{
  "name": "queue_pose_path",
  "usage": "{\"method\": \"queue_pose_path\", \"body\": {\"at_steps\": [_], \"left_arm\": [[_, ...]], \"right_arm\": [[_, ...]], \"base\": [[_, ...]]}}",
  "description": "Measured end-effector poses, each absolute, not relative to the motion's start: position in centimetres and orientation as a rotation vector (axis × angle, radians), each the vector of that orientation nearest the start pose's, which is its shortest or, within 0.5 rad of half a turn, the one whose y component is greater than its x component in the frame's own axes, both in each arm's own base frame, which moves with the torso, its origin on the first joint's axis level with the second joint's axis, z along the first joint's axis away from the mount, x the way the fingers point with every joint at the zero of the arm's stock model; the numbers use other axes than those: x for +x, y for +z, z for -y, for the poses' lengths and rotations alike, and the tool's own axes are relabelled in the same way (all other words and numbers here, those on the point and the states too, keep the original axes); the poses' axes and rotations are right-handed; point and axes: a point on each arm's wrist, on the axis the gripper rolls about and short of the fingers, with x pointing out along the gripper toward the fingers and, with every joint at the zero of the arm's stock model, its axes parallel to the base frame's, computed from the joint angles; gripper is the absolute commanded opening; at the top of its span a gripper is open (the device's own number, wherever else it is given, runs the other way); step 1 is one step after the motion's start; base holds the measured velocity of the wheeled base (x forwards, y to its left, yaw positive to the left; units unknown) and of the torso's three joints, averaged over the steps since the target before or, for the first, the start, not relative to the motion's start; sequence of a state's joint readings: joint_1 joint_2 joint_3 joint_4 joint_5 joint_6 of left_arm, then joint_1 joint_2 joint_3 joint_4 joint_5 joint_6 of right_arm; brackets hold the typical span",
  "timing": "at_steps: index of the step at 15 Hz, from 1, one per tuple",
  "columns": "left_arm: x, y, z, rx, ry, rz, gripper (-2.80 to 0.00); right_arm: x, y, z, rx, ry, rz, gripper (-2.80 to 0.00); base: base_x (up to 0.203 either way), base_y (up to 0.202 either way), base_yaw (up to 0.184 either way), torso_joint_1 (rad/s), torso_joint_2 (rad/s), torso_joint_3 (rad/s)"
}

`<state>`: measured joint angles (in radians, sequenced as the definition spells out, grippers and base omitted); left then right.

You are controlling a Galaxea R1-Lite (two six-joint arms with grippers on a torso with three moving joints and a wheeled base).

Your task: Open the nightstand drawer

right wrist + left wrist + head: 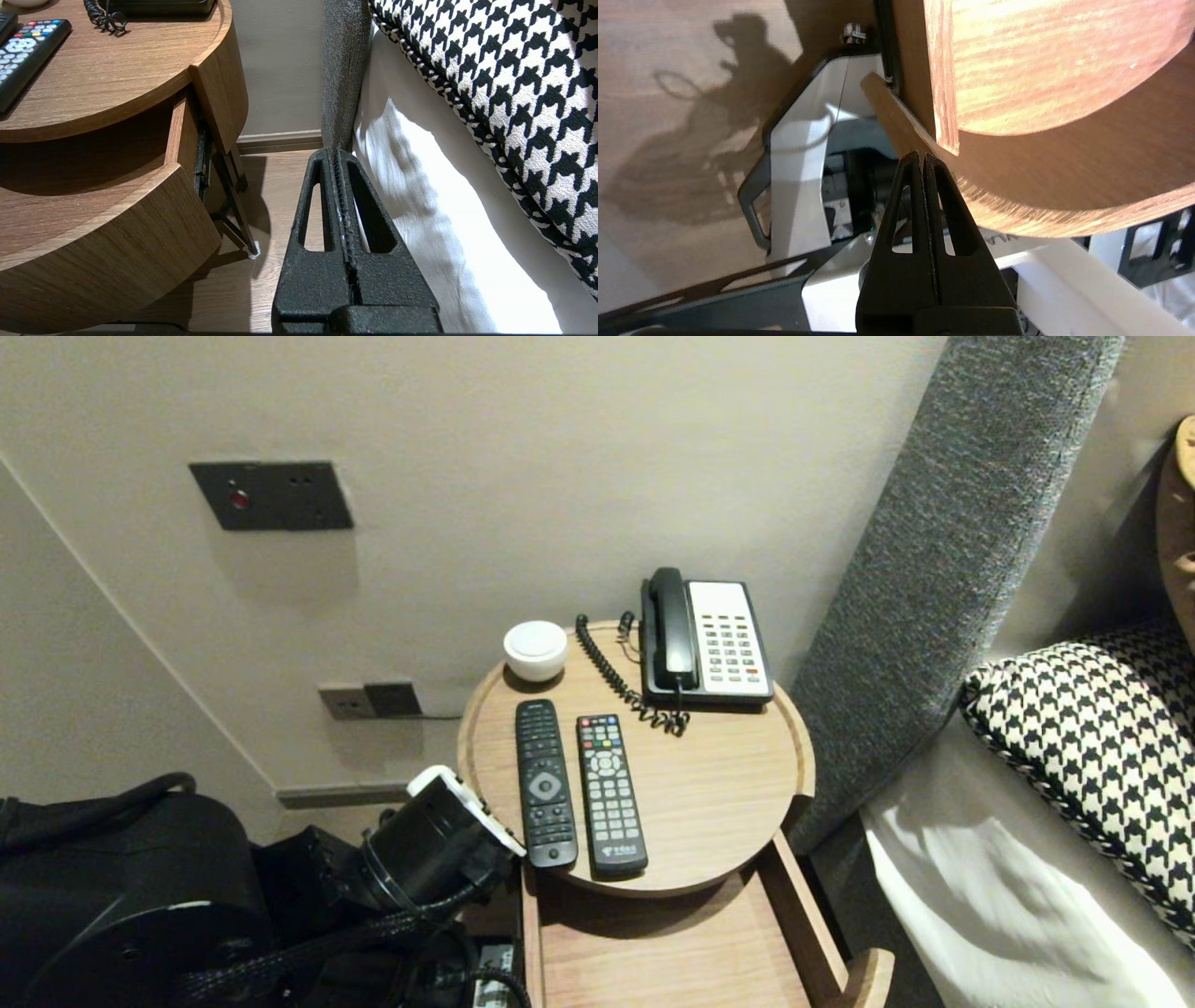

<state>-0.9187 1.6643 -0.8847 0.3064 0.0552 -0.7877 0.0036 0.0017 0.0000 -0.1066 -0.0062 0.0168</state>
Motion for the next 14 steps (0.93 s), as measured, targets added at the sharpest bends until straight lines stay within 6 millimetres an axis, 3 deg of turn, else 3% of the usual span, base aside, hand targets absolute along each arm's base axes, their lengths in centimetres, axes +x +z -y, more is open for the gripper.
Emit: {"method": "queue_pose_path", "body": {"at_steps": [4, 8, 14], "left_arm": [[16.2, 14.4, 20.6, -0.193, -0.361, -1.111, -2.80], [16.6, 13.6, 21.4, -0.181, -0.358, -1.120, -2.80], [15.4, 13.8, 21.3, -0.131, -0.382, -1.143, -2.80]], "right_arm": [[-2.3, 8.6, 0.0, 0.017, -0.002, 0.105, -2.80], [-2.3, 8.6, 0.0, 0.017, -0.002, 0.105, -2.80], [-2.3, 8.6, 0.0, 0.017, -0.002, 0.104, -2.80]], "base": [[0.000, 0.000, 0.000, 0.000, 0.00, 0.000], [0.000, 0.000, 0.000, 0.000, 0.00, 0.000], [0.000, 0.000, 0.000, 0.000, 0.00, 0.000]]}}
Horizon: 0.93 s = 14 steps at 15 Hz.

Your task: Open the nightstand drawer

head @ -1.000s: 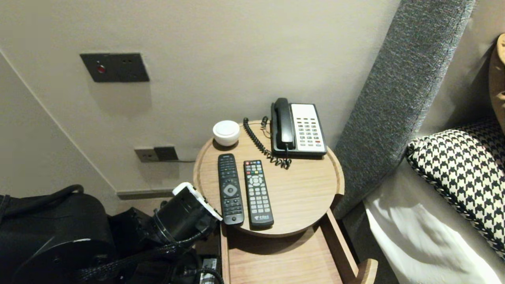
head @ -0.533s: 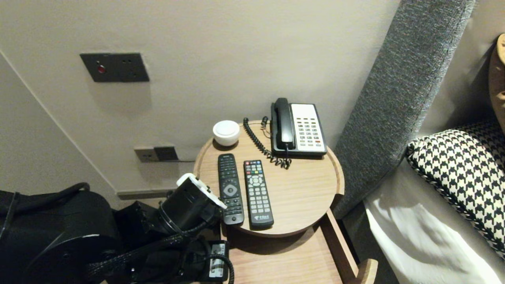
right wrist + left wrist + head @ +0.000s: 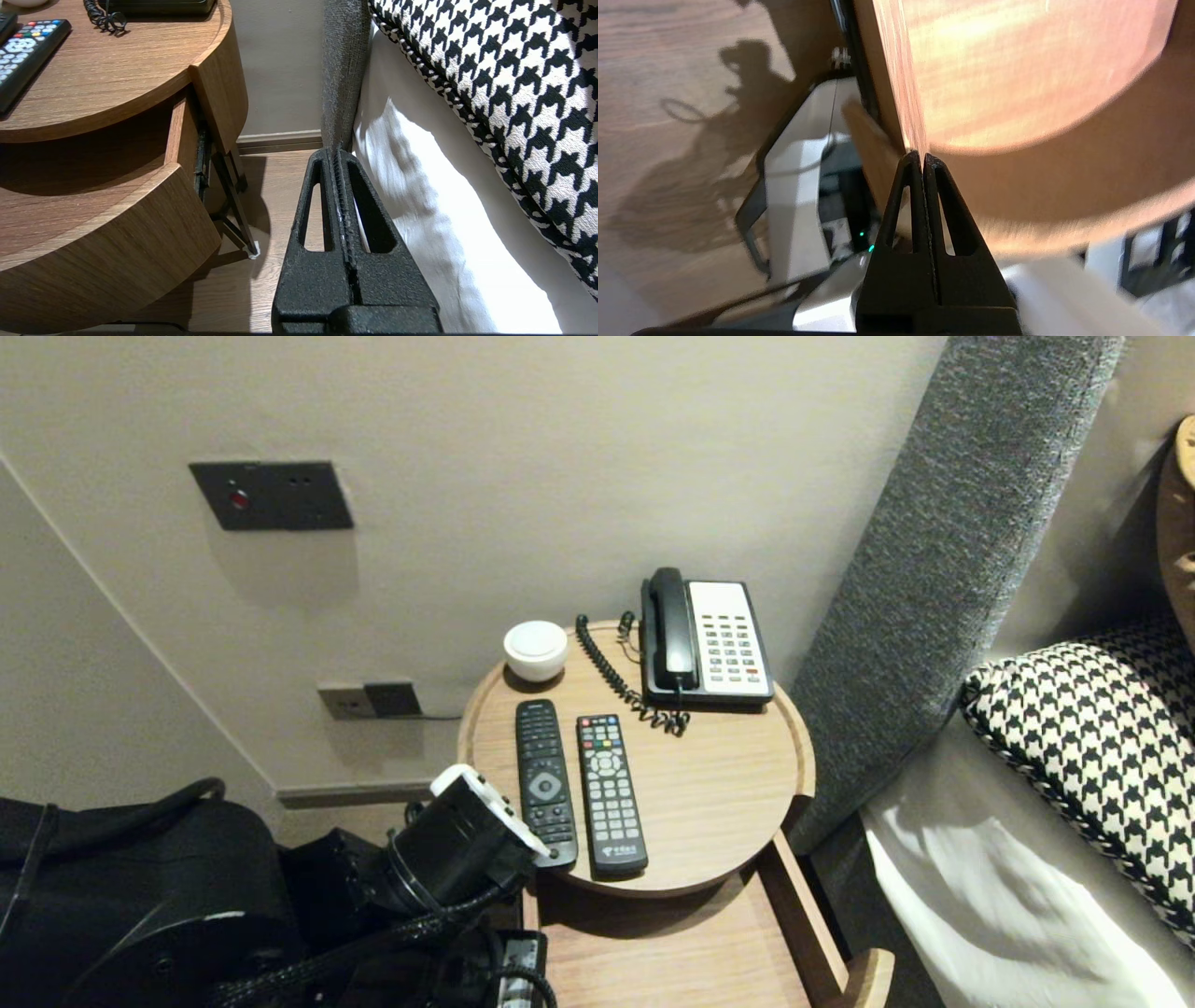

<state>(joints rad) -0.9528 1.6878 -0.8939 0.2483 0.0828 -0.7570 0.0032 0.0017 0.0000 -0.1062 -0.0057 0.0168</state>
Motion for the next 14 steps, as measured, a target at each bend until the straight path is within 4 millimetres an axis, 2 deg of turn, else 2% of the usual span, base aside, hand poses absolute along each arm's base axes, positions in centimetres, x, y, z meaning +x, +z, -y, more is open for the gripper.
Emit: {"method": "queue_pose_path", "body": {"at_steps": [4, 14], "left_arm": [[13.6, 13.6, 21.6, -0.093, -0.434, -1.157, -2.80], [11.7, 12.9, 21.9, -0.043, -0.478, -1.183, -2.80]], "right_arm": [[-2.3, 8.6, 0.0, 0.017, -0.002, 0.105, -2.80], [-2.3, 8.6, 0.0, 0.017, -0.002, 0.105, -2.80]], "base": [[0.000, 0.000, 0.000, 0.000, 0.00, 0.000], [0.000, 0.000, 0.000, 0.000, 0.00, 0.000]]}}
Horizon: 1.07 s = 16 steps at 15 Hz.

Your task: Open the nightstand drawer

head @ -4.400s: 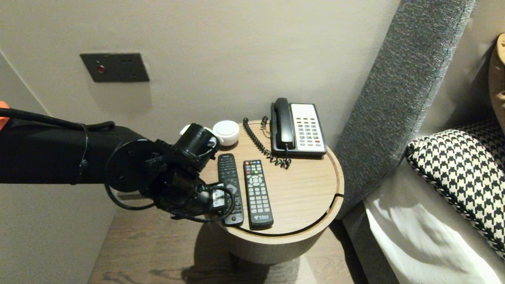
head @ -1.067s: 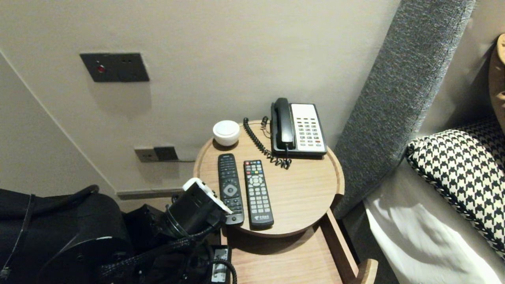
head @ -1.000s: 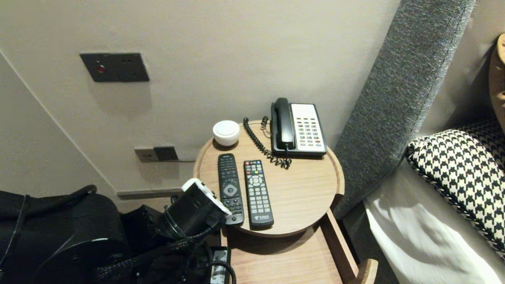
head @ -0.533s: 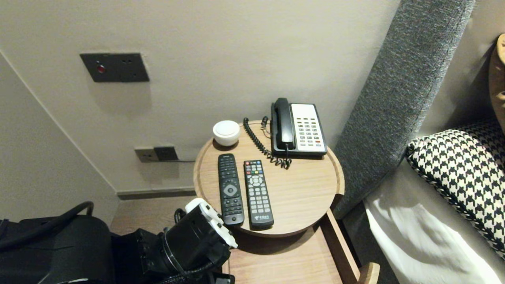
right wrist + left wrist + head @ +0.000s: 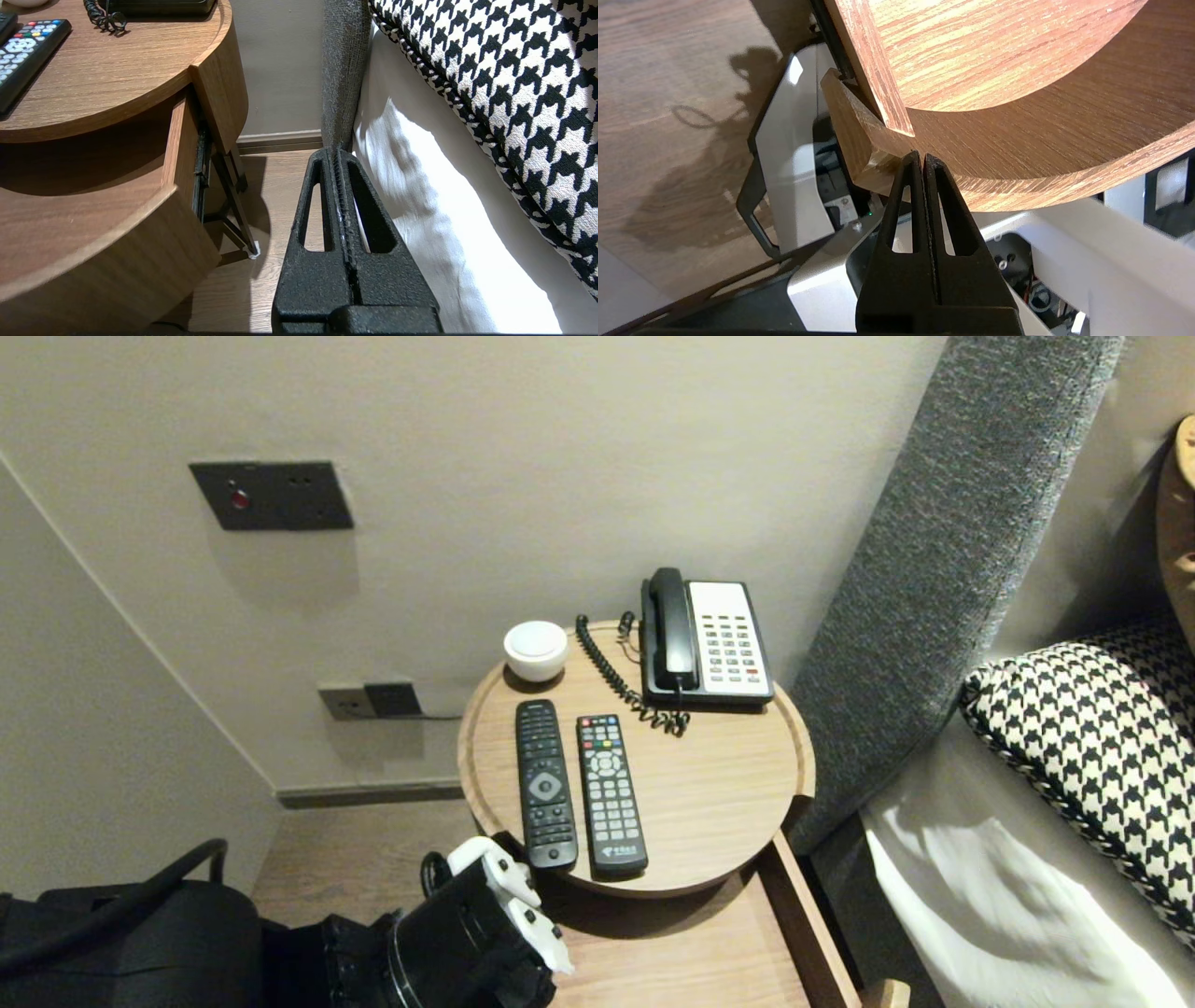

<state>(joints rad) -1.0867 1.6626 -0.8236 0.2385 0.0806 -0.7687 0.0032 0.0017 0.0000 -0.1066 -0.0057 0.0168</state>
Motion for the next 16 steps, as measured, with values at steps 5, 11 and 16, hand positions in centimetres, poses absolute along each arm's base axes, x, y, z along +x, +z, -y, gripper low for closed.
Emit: {"method": "queue_pose_path", "body": {"at_steps": [5, 11, 16], "left_arm": [[10.6, 12.6, 21.9, -0.003, -0.502, -1.200, -2.80], [9.1, 12.5, 21.6, 0.044, -0.545, -1.205, -2.80], [8.4, 12.5, 21.4, 0.061, -0.565, -1.203, -2.80]], "right_arm": [[-2.3, 8.6, 0.0, 0.017, -0.002, 0.105, -2.80], [-2.3, 8.6, 0.0, 0.017, -0.002, 0.104, -2.80], [-2.3, 8.6, 0.0, 0.017, -0.001, 0.105, -2.80]], "base": [[0.000, 0.000, 0.000, 0.000, 0.00, 0.000], [0.000, 0.000, 0.000, 0.000, 0.00, 0.000], [0.000, 0.000, 0.000, 0.000, 0.00, 0.000]]}}
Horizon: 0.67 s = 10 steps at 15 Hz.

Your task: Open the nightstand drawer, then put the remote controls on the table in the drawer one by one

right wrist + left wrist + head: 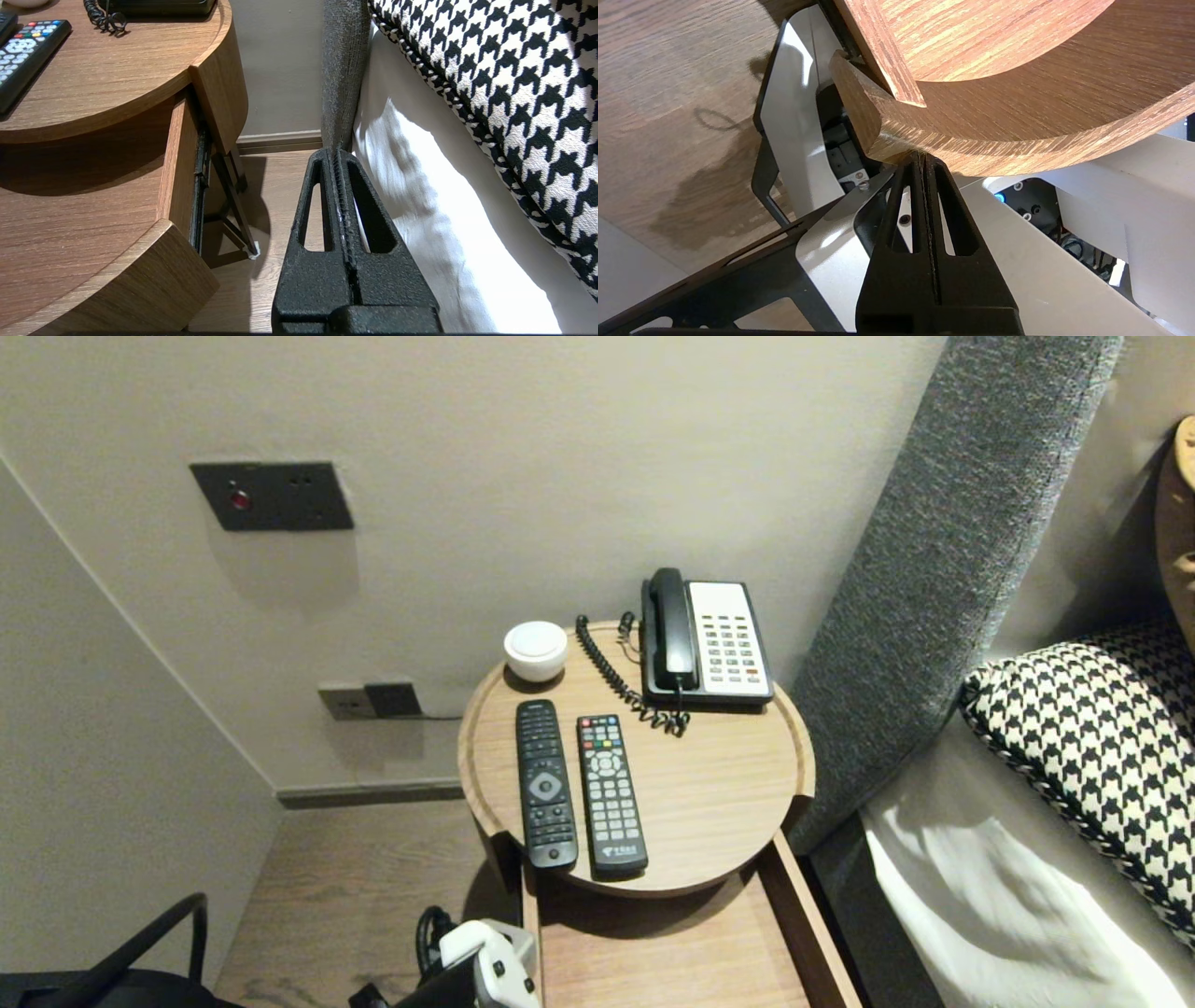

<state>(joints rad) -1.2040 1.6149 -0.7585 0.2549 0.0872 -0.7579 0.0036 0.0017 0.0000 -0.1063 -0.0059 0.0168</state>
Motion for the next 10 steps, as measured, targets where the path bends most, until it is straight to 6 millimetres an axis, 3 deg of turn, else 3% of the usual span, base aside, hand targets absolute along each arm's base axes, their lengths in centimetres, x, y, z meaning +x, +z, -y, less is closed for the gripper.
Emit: {"method": "queue_pose_path", "body": {"at_steps": [4, 10], "left_arm": [[10.1, 13.6, 21.5, 0.008, -0.516, -1.149, -2.80], [17.1, 19.1, 19.8, -0.167, -0.348, -1.019, -2.80]], "right_arm": [[-2.3, 8.6, 0.0, 0.017, -0.002, 0.105, -2.80], [-2.3, 8.6, 0.0, 0.017, -0.001, 0.105, -2.80]], "base": [[0.000, 0.000, 0.000, 0.000, 0.00, 0.000], [0.000, 0.000, 0.000, 0.000, 0.00, 0.000]]}}
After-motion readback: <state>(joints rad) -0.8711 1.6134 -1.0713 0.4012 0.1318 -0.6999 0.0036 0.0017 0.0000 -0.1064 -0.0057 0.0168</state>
